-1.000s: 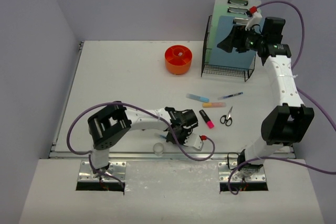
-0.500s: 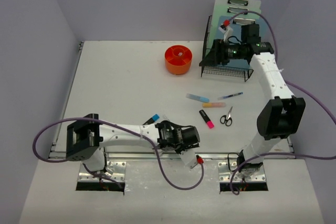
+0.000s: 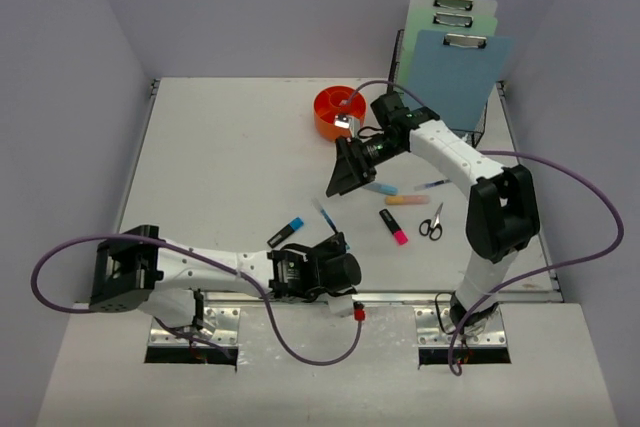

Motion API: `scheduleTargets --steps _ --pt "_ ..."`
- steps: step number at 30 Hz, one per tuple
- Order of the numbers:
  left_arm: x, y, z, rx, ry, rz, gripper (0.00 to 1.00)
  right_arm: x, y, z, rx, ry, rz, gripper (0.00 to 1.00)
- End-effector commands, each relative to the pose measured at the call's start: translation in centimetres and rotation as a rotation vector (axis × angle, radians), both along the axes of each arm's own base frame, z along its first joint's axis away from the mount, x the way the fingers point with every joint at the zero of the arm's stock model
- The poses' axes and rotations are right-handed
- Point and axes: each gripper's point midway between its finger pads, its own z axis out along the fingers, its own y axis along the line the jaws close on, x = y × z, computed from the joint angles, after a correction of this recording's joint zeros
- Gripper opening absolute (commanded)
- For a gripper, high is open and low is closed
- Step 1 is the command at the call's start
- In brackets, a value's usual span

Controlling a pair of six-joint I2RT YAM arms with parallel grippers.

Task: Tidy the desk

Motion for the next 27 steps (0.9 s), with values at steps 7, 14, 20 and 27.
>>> scheduleTargets --steps 7,14,20,27 --pt "-2.0 -0.6 4.0 -0.208 -0.117 -0.185 0.00 -2.5 1.0 0.9 0.085 -0.151 0.099 0.97" --pt "-2.8 -0.8 5.5 -0.294 -0.137 -0.247 0.00 -3.6 0.9 1.4 0.096 -0.199 0.105 0.96" --pt "-3.2 -0.9 5.6 -0.286 -0.139 -0.274 0.00 -3.1 1.7 1.4 0.077 -0.218 0.099 0.91" --pt "-3.7 -0.9 4.6 -0.237 -0.111 -0.309 0.00 -3.0 3.1 2.1 0.084 -0.187 0.148 0.66"
